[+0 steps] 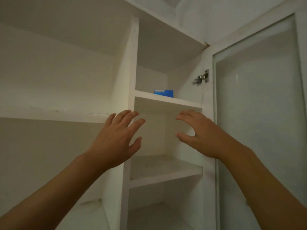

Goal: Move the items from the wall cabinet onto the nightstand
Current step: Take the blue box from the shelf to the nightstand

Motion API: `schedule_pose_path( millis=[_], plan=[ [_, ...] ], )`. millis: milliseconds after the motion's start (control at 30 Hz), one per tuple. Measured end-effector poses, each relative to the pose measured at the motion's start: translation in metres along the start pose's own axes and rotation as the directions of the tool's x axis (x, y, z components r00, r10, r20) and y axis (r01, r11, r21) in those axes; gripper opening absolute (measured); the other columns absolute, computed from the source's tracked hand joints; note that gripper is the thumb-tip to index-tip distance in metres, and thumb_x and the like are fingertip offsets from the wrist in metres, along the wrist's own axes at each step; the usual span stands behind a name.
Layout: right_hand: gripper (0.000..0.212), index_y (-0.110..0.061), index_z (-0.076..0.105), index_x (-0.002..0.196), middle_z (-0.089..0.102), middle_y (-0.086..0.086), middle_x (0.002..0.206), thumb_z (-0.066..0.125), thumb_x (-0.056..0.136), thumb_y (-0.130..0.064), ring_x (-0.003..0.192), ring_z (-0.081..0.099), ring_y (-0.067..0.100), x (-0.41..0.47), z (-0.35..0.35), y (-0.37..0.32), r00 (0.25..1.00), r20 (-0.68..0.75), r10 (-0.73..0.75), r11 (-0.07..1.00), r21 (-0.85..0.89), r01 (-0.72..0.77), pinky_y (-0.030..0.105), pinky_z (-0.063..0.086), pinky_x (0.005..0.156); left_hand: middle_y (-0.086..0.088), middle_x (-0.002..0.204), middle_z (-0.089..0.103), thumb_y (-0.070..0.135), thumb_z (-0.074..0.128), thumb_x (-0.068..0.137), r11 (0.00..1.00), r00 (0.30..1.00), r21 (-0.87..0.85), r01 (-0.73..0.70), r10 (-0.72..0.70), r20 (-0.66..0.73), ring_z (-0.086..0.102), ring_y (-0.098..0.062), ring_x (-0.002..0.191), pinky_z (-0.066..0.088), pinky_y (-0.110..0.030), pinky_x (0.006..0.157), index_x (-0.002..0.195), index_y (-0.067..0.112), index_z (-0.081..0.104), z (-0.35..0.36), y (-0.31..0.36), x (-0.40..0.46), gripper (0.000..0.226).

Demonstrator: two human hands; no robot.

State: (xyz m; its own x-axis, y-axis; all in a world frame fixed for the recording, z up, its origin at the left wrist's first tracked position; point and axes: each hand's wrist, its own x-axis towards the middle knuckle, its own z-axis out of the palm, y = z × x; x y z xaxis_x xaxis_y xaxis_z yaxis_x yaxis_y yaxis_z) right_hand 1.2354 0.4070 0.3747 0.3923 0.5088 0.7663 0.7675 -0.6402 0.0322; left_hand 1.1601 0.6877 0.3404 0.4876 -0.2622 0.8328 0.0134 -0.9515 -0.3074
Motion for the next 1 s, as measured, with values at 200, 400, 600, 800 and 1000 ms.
schedule_pose_path(
  millis=[200,400,600,800,1000],
  plan=[
    [0.057,-0.03,0.046,0.151,0.038,-0.013,0.155,0.058,0.099,-0.051,0.135,0.04,0.01,0.059,-0.012,0.003,0.997,-0.044,-0.07,0.996,-0.056,0.067,0.038,0.045,0.108,-0.006,0.153,0.046,0.051,0.035,0.096,0.998,0.997,0.065,-0.026,0.031,-0.076,0.038,-0.028,0.145,0.035,-0.058,0.117,0.145,0.027,0.047,-0.002,-0.011,0.05,0.056],
    [0.056,-0.029,0.048,0.149,0.043,-0.014,0.147,0.062,0.097,-0.044,0.131,0.045,0.011,0.109,-0.013,0.021,0.989,-0.063,-0.131,0.991,-0.041,0.128,0.036,0.042,0.108,-0.006,0.149,0.049,0.042,0.057,0.095,0.995,0.988,0.095,-0.004,0.018,-0.153,0.04,-0.029,0.143,0.035,-0.061,0.116,0.141,0.025,0.049,0.011,-0.018,0.085,0.05],
    [0.056,-0.028,0.047,0.15,0.043,-0.008,0.154,0.062,0.098,-0.042,0.136,0.045,0.014,0.159,-0.011,0.03,0.986,-0.031,-0.162,0.987,-0.021,0.162,0.035,0.039,0.112,-0.004,0.151,0.05,0.049,0.04,0.095,0.991,0.982,0.119,0.066,-0.044,-0.183,0.041,-0.027,0.145,0.036,-0.061,0.116,0.143,0.026,0.048,0.029,-0.019,0.097,0.053],
    [0.049,-0.025,0.053,0.147,0.046,-0.002,0.153,0.057,0.102,-0.044,0.139,0.044,0.018,0.196,-0.001,0.034,0.985,0.019,-0.173,0.985,-0.007,0.174,0.033,0.036,0.114,-0.004,0.151,0.05,0.053,0.044,0.094,0.979,0.978,0.187,0.078,-0.039,-0.205,0.043,-0.026,0.143,0.039,-0.058,0.115,0.144,0.024,0.051,0.038,-0.023,0.099,0.058],
    [0.043,-0.026,0.062,0.141,0.054,-0.001,0.147,0.043,0.106,-0.04,0.133,0.051,0.019,0.214,0.014,0.036,0.982,0.065,-0.178,0.984,0.033,0.177,0.034,0.039,0.112,-0.003,0.149,0.05,0.053,0.047,0.093,0.981,0.972,0.178,0.076,-0.034,-0.231,0.044,-0.025,0.14,0.042,-0.055,0.112,0.142,0.024,0.052,0.039,-0.021,0.1,0.057]
  ],
)
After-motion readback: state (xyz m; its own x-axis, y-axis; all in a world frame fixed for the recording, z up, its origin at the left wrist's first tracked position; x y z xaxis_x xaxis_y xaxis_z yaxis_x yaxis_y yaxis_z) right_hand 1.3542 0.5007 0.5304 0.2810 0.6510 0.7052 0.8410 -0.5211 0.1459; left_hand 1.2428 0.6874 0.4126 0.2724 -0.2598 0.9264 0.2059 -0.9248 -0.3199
